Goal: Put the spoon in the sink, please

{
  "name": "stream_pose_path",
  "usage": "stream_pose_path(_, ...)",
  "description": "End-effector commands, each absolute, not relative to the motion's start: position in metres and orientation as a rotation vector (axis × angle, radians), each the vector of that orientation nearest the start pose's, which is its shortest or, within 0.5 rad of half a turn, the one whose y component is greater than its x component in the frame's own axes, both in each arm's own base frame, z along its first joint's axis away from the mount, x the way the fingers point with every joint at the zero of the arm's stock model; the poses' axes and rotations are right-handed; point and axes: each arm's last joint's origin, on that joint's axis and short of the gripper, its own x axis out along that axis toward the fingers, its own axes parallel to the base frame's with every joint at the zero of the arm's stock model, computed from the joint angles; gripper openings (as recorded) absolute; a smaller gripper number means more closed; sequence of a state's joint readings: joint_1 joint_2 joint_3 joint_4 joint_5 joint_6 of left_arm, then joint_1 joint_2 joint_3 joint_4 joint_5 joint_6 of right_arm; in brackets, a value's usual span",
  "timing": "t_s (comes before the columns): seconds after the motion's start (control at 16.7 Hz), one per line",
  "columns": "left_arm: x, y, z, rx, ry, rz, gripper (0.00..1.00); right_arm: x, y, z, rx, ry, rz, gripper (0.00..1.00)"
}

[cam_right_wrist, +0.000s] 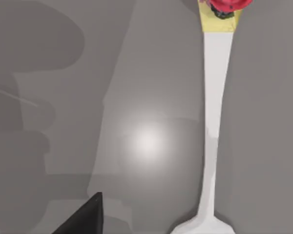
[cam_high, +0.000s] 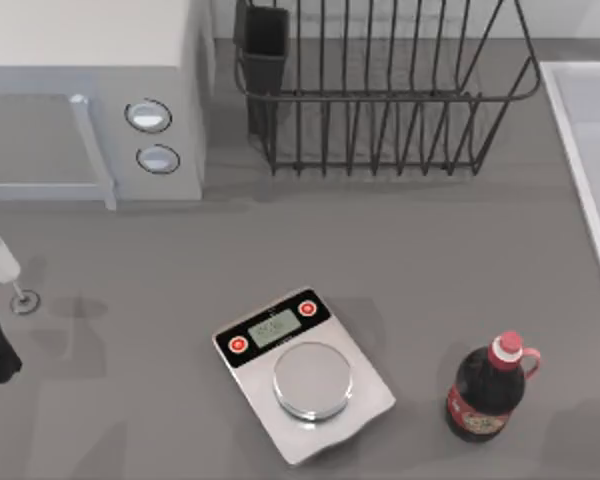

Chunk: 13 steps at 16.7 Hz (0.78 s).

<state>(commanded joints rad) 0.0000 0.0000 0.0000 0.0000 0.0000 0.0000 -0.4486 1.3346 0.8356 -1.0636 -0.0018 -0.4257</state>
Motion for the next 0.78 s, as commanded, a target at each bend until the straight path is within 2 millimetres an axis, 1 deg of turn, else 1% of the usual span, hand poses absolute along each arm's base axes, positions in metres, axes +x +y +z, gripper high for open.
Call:
stream_pose_path(0.12,0.106,-0.001,0.16,0.0,0.0,0.0,1.0,0.189,-0.09,0.189,0.021,1.565,-0.022,1.0)
stream_pose_path(0.24,0.106,-0.001,0.16,0.0,0.0,0.0,1.0,0.191,-0.091,0.176,0.023,1.566,-0.023,1.0)
stream_pose_path(0.42,0.106,-0.001,0.16,0.0,0.0,0.0,1.0,0.194,-0.093,0.144,0.022,1.561,-0.025,1.0)
stream_pose_path(0.6,0.106,-0.001,0.16,0.0,0.0,0.0,1.0,0.193,-0.092,0.111,0.021,1.559,-0.026,1.0)
stream_pose_path(0.72,0.106,-0.001,0.16,0.0,0.0,0.0,1.0,0.19,-0.091,0.098,0.023,1.563,-0.024,1.0)
stream_pose_path(0.78,0.106,-0.001,0.16,0.0,0.0,0.0,1.0,0.19,-0.091,0.094,0.023,1.565,-0.023,1.0)
